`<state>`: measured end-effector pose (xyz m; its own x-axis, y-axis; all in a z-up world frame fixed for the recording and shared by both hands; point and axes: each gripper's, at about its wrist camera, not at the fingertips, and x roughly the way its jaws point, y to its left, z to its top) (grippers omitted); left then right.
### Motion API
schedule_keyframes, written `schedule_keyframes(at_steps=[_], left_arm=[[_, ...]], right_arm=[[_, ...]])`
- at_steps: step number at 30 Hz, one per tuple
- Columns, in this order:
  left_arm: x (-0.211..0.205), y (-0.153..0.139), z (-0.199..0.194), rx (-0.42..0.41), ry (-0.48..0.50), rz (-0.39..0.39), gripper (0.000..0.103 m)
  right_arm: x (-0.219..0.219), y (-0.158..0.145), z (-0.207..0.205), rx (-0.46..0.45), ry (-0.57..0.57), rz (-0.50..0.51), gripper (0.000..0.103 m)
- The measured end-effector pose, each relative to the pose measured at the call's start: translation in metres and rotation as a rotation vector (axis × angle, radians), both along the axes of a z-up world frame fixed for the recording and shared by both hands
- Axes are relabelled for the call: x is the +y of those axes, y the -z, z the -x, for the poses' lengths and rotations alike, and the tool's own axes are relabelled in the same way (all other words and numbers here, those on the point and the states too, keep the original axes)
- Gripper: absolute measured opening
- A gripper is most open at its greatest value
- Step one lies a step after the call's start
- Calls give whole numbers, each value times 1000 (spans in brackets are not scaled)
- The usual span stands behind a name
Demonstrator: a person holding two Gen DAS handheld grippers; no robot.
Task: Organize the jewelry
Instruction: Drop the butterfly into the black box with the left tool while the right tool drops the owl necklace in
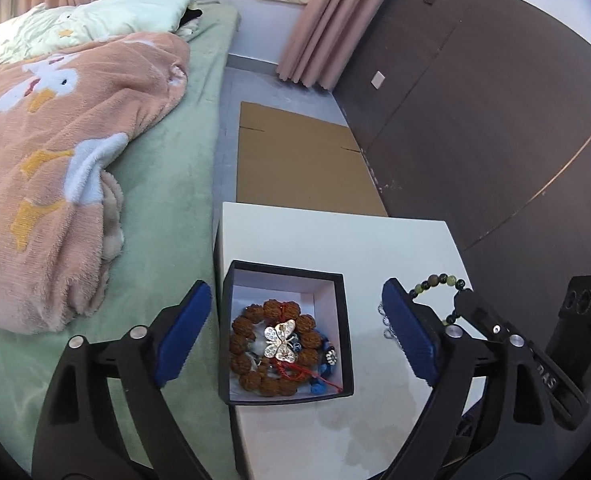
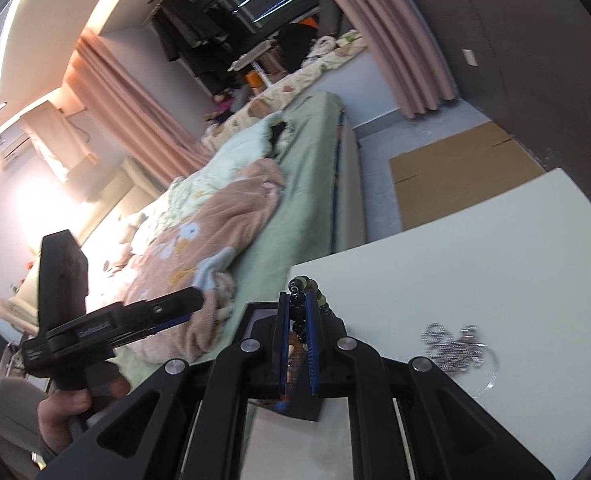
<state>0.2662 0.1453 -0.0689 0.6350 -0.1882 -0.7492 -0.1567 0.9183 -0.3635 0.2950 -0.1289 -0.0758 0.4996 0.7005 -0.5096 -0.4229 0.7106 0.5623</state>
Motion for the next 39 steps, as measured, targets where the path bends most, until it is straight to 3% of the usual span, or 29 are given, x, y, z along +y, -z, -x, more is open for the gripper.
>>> schedule_keyframes(at_steps=[10,12,14,15,26,30,39], left_arm=[[22,-3,5,-8,-58,9,94],[26,-3,6,-9,-70,7,94],[29,-2,7,-8,-75,8,95],[30,-2,7,-7,-75,9,95],[4,-2,0,-8,-13,-18,95],[-13,-1,-4,-6,23,-39,95],[-50,3,-15,9,101,-54,95]], right_arm=[[43,-8,6,8,-104,-56,8],[50,-7,4,12,-114,-55,12],[57,-1,-2,44,-109,-25,38],[56,2,-3,59,-98,-21,65],[4,2,-4,63,24,15,66],[-21,3,-5,77,71,46,75],[-64,13,-11,130,143,106,79]])
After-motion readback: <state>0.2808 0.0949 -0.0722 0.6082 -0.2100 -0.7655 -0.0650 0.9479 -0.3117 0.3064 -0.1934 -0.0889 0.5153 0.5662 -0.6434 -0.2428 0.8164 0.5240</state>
